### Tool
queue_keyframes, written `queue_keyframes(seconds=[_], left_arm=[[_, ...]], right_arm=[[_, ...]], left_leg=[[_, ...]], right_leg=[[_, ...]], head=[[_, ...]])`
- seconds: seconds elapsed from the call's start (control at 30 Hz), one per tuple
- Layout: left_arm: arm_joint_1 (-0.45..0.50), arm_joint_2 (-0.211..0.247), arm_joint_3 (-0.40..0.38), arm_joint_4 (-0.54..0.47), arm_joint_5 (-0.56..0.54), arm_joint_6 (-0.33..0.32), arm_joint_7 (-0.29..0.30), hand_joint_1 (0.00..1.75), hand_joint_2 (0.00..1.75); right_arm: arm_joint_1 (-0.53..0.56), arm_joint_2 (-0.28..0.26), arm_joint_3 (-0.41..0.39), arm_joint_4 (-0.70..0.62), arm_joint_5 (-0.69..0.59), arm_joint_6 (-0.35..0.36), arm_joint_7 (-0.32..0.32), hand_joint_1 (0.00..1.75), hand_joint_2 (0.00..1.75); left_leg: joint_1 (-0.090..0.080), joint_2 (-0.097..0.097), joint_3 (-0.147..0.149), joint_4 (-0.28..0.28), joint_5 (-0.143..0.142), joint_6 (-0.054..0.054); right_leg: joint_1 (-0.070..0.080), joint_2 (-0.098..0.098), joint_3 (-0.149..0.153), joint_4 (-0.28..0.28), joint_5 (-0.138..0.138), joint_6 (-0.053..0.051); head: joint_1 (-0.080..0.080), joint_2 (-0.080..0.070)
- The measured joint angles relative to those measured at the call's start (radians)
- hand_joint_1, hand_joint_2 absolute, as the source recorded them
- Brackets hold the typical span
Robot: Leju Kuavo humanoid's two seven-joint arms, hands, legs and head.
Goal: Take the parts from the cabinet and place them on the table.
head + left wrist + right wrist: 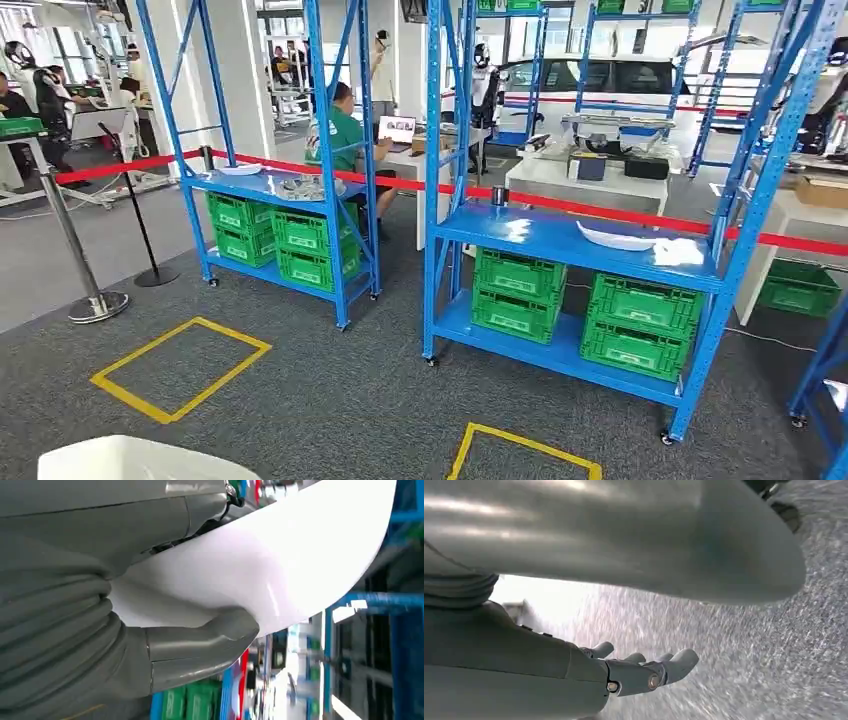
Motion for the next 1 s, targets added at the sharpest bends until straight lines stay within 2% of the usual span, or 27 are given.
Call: queue_keyframes(seconds=[0.03,0.07,0.1,0.13,0.17,0.23,0.37,0.4,0.43,0.47,0.5,0.53,0.57,0.6,0.63,0.67,0.7,0.73,0.77,0.83,0.87,0.9,0.93,0.97,1.0], left_arm=[[0.02,-0.006,0.025,-0.018,0.008,-0.001,0.002,1.75,1.75],[0.037,-0.011,0.048,-0.033,0.011,-0.008,0.003,1.75,1.75],[0.052,-0.014,0.07,-0.048,0.017,-0.022,-0.001,1.75,1.75],[0.062,-0.018,0.086,-0.059,0.018,-0.034,-0.006,1.75,1.75],[0.065,-0.019,0.097,-0.067,0.018,-0.046,-0.011,1.75,1.75],[0.074,-0.022,0.106,-0.076,0.016,-0.056,-0.012,1.75,1.75],[0.075,-0.022,0.108,-0.078,0.015,-0.058,-0.012,1.75,1.75],[0.087,-0.026,0.119,-0.083,0.009,-0.064,-0.011,1.75,1.75],[0.095,-0.026,0.13,-0.085,0.006,-0.068,-0.008,1.75,1.75],[0.101,-0.026,0.144,-0.085,0.003,-0.069,-0.004,1.75,1.75],[0.109,-0.027,0.149,-0.085,0.003,-0.071,-0.005,1.75,1.75],[0.118,-0.027,0.156,-0.085,0.004,-0.073,-0.005,1.75,1.75],[0.125,-0.027,0.16,-0.085,0.008,-0.077,-0.004,1.75,1.75],[0.129,-0.027,0.164,-0.086,0.009,-0.082,-0.004,1.75,1.75],[0.131,-0.027,0.167,-0.088,0.011,-0.087,-0.003,1.75,1.75],[0.131,-0.027,0.17,-0.089,0.012,-0.089,-0.002,1.75,1.75],[0.13,-0.027,0.171,-0.09,0.015,-0.089,0.001,1.75,1.75],[0.133,-0.03,0.171,-0.091,0.018,-0.089,0.003,1.75,1.75],[0.138,-0.031,0.174,-0.093,0.02,-0.089,0.003,1.75,1.75],[0.147,-0.032,0.184,-0.097,0.02,-0.089,0.004,1.75,1.75],[0.153,-0.035,0.185,-0.102,0.02,-0.089,0.004,1.75,1.75],[0.15,-0.037,0.187,-0.105,0.02,-0.09,0.003,1.75,1.75],[0.149,-0.037,0.187,-0.106,0.02,-0.09,0.004,1.75,1.75],[0.15,-0.04,0.187,-0.105,0.02,-0.09,0.005,1.75,1.75],[0.151,-0.042,0.187,-0.105,0.021,-0.091,0.004,1.75,1.75]], right_arm=[[-0.002,-0.001,0.012,0.0,0.012,0.006,0.008,0.0,0.0],[-0.006,-0.001,0.021,0.0,0.017,0.009,0.019,0.0,0.0],[-0.01,-0.001,0.028,0.0,0.021,0.009,0.028,0.0,0.0],[-0.013,-0.001,0.035,0.0,0.021,0.01,0.037,0.0,0.0],[-0.015,-0.001,0.039,0.0,0.021,0.011,0.042,0.0,0.0],[-0.024,-0.001,0.04,0.0,0.017,0.012,0.041,0.0,0.0],[-0.025,-0.001,0.04,0.0,0.017,0.013,0.041,0.0,0.0],[-0.03,-0.001,0.042,0.0,0.014,0.013,0.04,0.0,0.0],[-0.032,0.002,0.043,0.0,0.011,0.011,0.039,0.0,0.0],[-0.023,0.002,0.044,0.0,0.003,0.004,0.034,0.0,0.0],[-0.021,0.002,0.044,0.0,0.004,0.0,0.034,0.0,0.0],[-0.02,0.002,0.044,0.0,0.004,-0.001,0.035,0.0,0.0],[-0.02,0.002,0.045,0.0,0.004,0.002,0.035,0.0,0.0],[-0.021,0.002,0.046,0.0,0.004,0.01,0.035,0.0,0.0],[-0.023,0.002,0.048,0.0,0.005,0.013,0.035,0.0,0.0],[-0.024,0.003,0.049,0.0,0.007,0.015,0.034,0.0,0.0],[-0.024,0.003,0.052,0.0,0.014,0.019,0.029,0.0,0.0],[-0.023,0.003,0.06,0.0,0.018,0.025,0.02,0.0,0.0],[-0.024,0.003,0.066,0.0,0.02,0.029,0.015,0.0,0.0],[-0.026,0.009,0.071,0.0,0.022,0.031,0.014,0.0,0.0],[-0.024,0.01,0.073,0.0,0.022,0.03,0.013,0.0,0.0],[-0.022,0.01,0.074,0.0,0.022,0.03,0.012,0.0,0.0],[-0.02,0.011,0.076,0.0,0.022,0.031,0.011,0.0,0.0],[-0.017,0.013,0.078,0.0,0.022,0.031,0.011,0.0,0.0],[-0.015,0.013,0.079,0.0,0.022,0.032,0.013,0.0,0.0]], left_leg=[[0.0,-0.013,0.0,0.003,0.0,0.0],[0.002,-0.026,0.0,0.005,-0.001,-0.003],[0.003,-0.041,0.0,0.01,-0.003,-0.007],[0.006,-0.053,-0.005,0.015,-0.005,-0.013],[-0.001,-0.067,-0.013,0.025,-0.007,-0.021],[0.008,-0.091,-0.02,0.018,0.0,-0.034],[0.009,-0.095,-0.02,0.017,0.001,-0.036],[0.01,-0.116,-0.031,0.011,0.008,-0.049],[0.01,-0.071,-0.033,0.028,-0.002,-0.05],[0.011,0.018,-0.129,0.234,-0.119,-0.063],[0.012,0.022,-0.157,0.3,-0.143,-0.067],[0.014,0.024,-0.164,0.319,-0.14,-0.069],[0.015,0.027,-0.148,0.292,-0.117,-0.07],[0.015,0.033,-0.11,0.222,-0.077,-0.069],[0.015,0.051,-0.056,0.124,-0.034,-0.068],[0.014,0.096,-0.005,0.033,-0.006,-0.065],[0.005,0.125,0.005,0.01,-0.019,-0.054],[0.005,0.11,0.004,0.009,-0.013,-0.045],[0.003,0.099,-0.007,0.01,-0.012,-0.04],[0.002,0.072,-0.006,0.003,-0.009,-0.026],[0.009,0.06,0.008,-0.004,-0.002,-0.019],[0.011,0.049,0.006,-0.005,0.002,-0.014],[0.011,0.037,0.003,-0.004,0.004,-0.01],[0.01,0.023,0.0,-0.004,0.004,-0.008],[0.009,0.009,-0.003,-0.003,0.005,-0.007]], right_leg=[[-0.001,0.002,0.014,-0.035,0.032,-0.001],[-0.004,0.007,0.047,-0.109,0.079,-0.002],[-0.007,0.028,0.09,-0.2,0.127,-0.004],[-0.013,0.085,0.121,-0.273,0.139,-0.007],[-0.014,0.106,0.127,-0.29,0.129,-0.004],[-0.006,0.079,0.126,-0.286,0.128,-0.008],[-0.005,0.076,0.126,-0.286,0.128,-0.01],[-0.007,0.056,0.13,-0.292,0.133,-0.021],[-0.012,0.031,0.134,-0.304,0.142,-0.034],[-0.006,-0.013,0.131,-0.306,0.141,-0.044],[-0.005,-0.028,0.13,-0.306,0.141,-0.045],[-0.005,-0.041,0.13,-0.306,0.14,-0.045],[-0.005,-0.054,0.131,-0.306,0.139,-0.045],[-0.004,-0.068,0.132,-0.305,0.139,-0.044],[-0.004,-0.081,0.134,-0.304,0.137,-0.041],[-0.004,-0.093,0.137,-0.303,0.134,-0.037],[0.005,-0.101,0.139,-0.3,0.129,-0.029],[0.003,-0.109,0.141,-0.301,0.129,-0.024],[0.002,-0.119,0.143,-0.301,0.129,-0.019],[0.001,-0.144,0.154,-0.306,0.125,-0.005],[-0.007,-0.11,0.153,-0.293,0.115,0.003],[-0.007,-0.052,0.137,-0.255,0.087,0.005],[-0.008,-0.016,0.103,-0.183,0.044,0.006],[-0.008,-0.001,0.061,-0.095,0.004,0.007],[-0.006,0.002,0.025,-0.023,-0.021,0.007]], head=[[0.0,0.0],[0.0,0.0],[0.0,0.0],[0.0,0.0],[-0.001,0.0],[0.0,0.0],[-0.001,0.0],[0.0,0.0],[0.0,0.0],[-0.001,0.0],[-0.001,0.0],[-0.002,0.0],[-0.002,0.0],[-0.002,0.0],[-0.001,0.0],[-0.002,0.0],[-0.001,0.0],[-0.001,0.0],[0.0,0.0],[0.0,0.0],[0.0,0.0],[0.0,0.0],[0.002,0.0],[0.002,0.0],[0.002,0.0]])
